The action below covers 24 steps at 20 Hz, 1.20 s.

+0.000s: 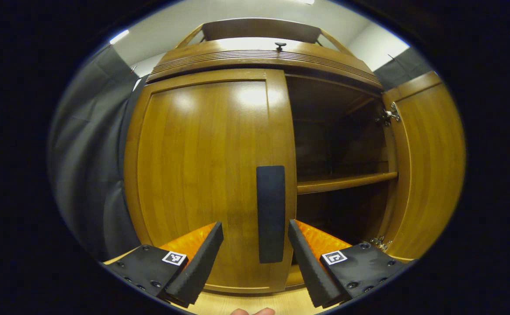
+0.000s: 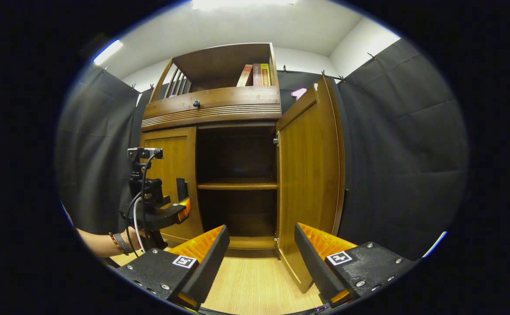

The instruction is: Open the right door of the double-door shoe cabinet with the right hand, and open the left door with the left hand.

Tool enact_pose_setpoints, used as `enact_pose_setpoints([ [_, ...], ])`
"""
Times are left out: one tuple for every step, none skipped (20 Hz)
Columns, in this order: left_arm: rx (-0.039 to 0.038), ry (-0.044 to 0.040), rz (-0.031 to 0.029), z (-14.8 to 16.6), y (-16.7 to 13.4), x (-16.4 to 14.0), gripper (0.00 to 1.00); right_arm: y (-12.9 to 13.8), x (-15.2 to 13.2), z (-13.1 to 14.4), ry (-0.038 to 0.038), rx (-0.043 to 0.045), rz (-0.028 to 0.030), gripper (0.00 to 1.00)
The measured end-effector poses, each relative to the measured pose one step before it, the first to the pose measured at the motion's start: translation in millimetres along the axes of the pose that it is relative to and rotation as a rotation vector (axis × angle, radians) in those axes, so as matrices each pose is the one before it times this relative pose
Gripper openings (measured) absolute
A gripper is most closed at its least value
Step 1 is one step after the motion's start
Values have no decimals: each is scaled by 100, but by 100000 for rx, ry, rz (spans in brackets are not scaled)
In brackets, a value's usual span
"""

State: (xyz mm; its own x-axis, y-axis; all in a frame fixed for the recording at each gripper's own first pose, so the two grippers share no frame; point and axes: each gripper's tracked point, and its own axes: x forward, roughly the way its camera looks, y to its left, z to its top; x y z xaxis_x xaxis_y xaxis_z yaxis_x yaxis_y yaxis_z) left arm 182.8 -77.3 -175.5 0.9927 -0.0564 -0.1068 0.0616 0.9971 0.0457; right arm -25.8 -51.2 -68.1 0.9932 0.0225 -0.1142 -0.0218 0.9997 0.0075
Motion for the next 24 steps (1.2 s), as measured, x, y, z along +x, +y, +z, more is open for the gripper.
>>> enact_pose_setpoints([
  [-10,646,-1,-256,-103,358,95,168,-3,-44,39,-130,151,93],
  [-1166,676,1496,-243,355,182,95,160,111,-69,-22,-248,77,93],
  [-1357,1223,1203,-380,436,391,96,73,102,-97,77,-419,-22,93],
  [-1800,1025,263,-105,229,267,97,12,7,-50,83,-444,5,93],
  [-1638,920,-720,-50,-91,882,99,15,100,1,94,-352,21,93],
  [-1488,1532,-2217,-94,-428,194,100,-23,76,-143,356,-62,216,92],
  [-397,-1163,-949,442,-298,72,100,-23,150,-116,392,263,241,92],
  [981,-160,-264,-85,-65,162,100,9,30,-153,448,463,75,92],
  [1232,-834,-716,155,-167,-199,100,-91,84,-92,143,522,123,93],
  [1034,-335,-1501,132,-525,40,99,14,114,250,-231,573,208,92],
  [717,-940,-442,227,-349,105,90,34,-43,97,-390,517,298,93],
  [573,-1331,-1150,320,-440,265,80,-89,-43,14,-334,377,147,93],
  [321,-1454,-752,567,-487,-208,70,-135,-38,10,-135,210,-121,92],
  [-76,257,1051,68,-91,-16,60,-168,-92,-68,77,145,-268,92],
  [-1269,1288,688,-88,15,45,50,-197,-119,-143,91,175,-261,93],
  [-3103,132,-248,60,37,168,41,-115,-141,-80,156,268,-329,93],
  [-1947,1001,-392,-171,-74,-327,37,-121,-76,-127,265,427,-251,93],
  [701,277,-221,4,90,-138,35,-41,-108,-16,186,561,-57,93],
  [1876,518,300,-221,68,109,34,-11,-197,-61,39,586,142,93],
  [1087,519,596,102,43,-118,33,112,-197,8,41,350,355,92],
  [-294,-12,927,36,35,-24,34,121,-37,-5,91,-39,187,92],
  [-272,-63,827,134,61,-177,34,61,-71,9,148,-521,91,92],
  [889,-591,38,112,29,-218,33,8,-132,-84,172,-681,-84,93],
  [560,-147,-101,120,92,-164,33,124,-309,-18,111,-560,251,93],
])
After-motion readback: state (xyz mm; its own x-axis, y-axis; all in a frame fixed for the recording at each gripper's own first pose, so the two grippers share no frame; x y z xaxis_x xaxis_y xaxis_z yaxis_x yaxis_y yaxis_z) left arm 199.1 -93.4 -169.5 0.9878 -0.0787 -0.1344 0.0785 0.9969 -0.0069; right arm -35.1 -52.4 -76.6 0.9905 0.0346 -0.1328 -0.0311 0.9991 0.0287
